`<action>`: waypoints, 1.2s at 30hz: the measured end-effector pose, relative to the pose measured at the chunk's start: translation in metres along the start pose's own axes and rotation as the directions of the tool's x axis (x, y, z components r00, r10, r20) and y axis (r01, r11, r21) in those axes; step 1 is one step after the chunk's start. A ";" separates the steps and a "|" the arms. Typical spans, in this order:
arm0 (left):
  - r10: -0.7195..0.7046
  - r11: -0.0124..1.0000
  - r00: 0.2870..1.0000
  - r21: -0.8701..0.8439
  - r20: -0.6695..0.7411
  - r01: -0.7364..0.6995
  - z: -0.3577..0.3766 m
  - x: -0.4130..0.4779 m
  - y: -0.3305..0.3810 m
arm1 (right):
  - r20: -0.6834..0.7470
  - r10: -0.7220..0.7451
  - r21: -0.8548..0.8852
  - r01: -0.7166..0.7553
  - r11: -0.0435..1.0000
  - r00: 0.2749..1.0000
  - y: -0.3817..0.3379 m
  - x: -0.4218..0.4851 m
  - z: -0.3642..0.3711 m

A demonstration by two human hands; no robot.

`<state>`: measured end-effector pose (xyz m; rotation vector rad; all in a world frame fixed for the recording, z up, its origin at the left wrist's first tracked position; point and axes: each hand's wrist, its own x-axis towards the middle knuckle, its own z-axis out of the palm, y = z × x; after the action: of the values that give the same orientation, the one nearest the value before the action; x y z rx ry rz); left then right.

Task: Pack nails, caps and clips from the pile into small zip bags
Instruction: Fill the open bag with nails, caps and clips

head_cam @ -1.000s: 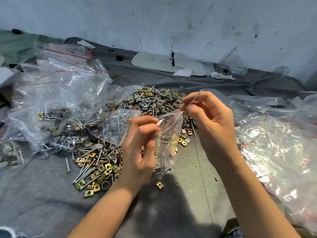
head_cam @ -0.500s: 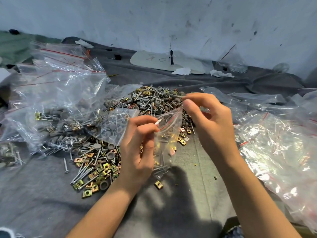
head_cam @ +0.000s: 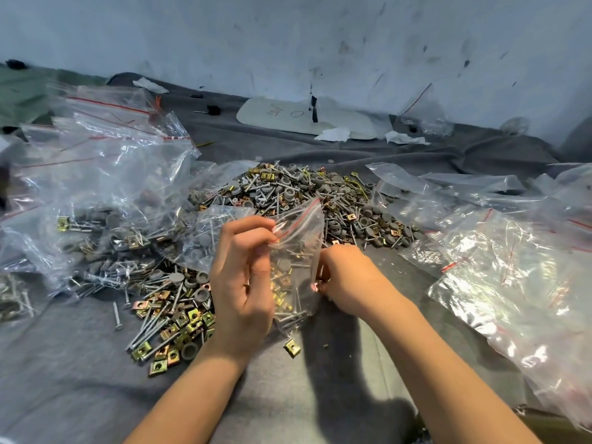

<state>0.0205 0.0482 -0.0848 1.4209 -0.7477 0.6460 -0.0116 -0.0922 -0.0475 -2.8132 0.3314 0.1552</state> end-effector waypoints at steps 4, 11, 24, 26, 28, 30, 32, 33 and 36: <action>0.013 1.000 1.000 -0.012 -0.017 -0.013 0.000 0.001 -0.002 | 0.004 -0.022 -0.016 0.023 1.000 1.000 0.002 -0.003 0.000; 0.000 0.995 0.996 -0.097 -0.088 -0.008 -0.001 0.001 -0.006 | 0.032 -0.038 0.044 0.037 0.998 0.999 0.011 0.002 -0.001; 0.034 0.991 0.994 -0.129 -0.104 -0.047 -0.004 -0.002 -0.008 | 0.084 -0.186 0.063 0.181 0.982 0.979 0.014 0.008 -0.003; 0.024 0.989 0.994 -0.144 -0.104 -0.039 -0.003 -0.001 -0.007 | 0.091 -0.189 0.084 0.182 0.980 0.978 0.016 0.009 -0.003; 0.001 0.987 0.995 -0.163 -0.098 -0.017 -0.002 -0.001 -0.007 | 0.078 -0.177 0.111 0.168 0.980 0.981 0.018 0.008 -0.003; -0.019 0.987 0.996 -0.163 -0.082 0.006 -0.002 -0.001 -0.007 | 0.043 -0.166 0.144 0.158 0.977 0.985 0.020 0.008 -0.005; -0.024 0.987 0.998 -0.161 -0.065 0.013 -0.001 -0.001 -0.006 | -0.021 -0.158 0.181 0.159 0.971 0.987 0.022 0.007 -0.007; -0.023 0.987 0.998 -0.161 -0.061 0.013 -0.001 -0.001 -0.006 | -0.054 -0.150 0.191 0.158 0.969 0.987 0.023 0.007 -0.008; -0.037 0.984 0.997 -0.176 -0.062 0.026 -0.001 -0.002 -0.007 | -0.082 -0.153 0.198 0.166 0.966 0.985 0.025 0.007 -0.009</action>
<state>0.0246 0.0489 -0.0903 1.2429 -0.7118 0.5849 -0.0098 -0.1193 -0.0471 -2.6300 0.1250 -0.0073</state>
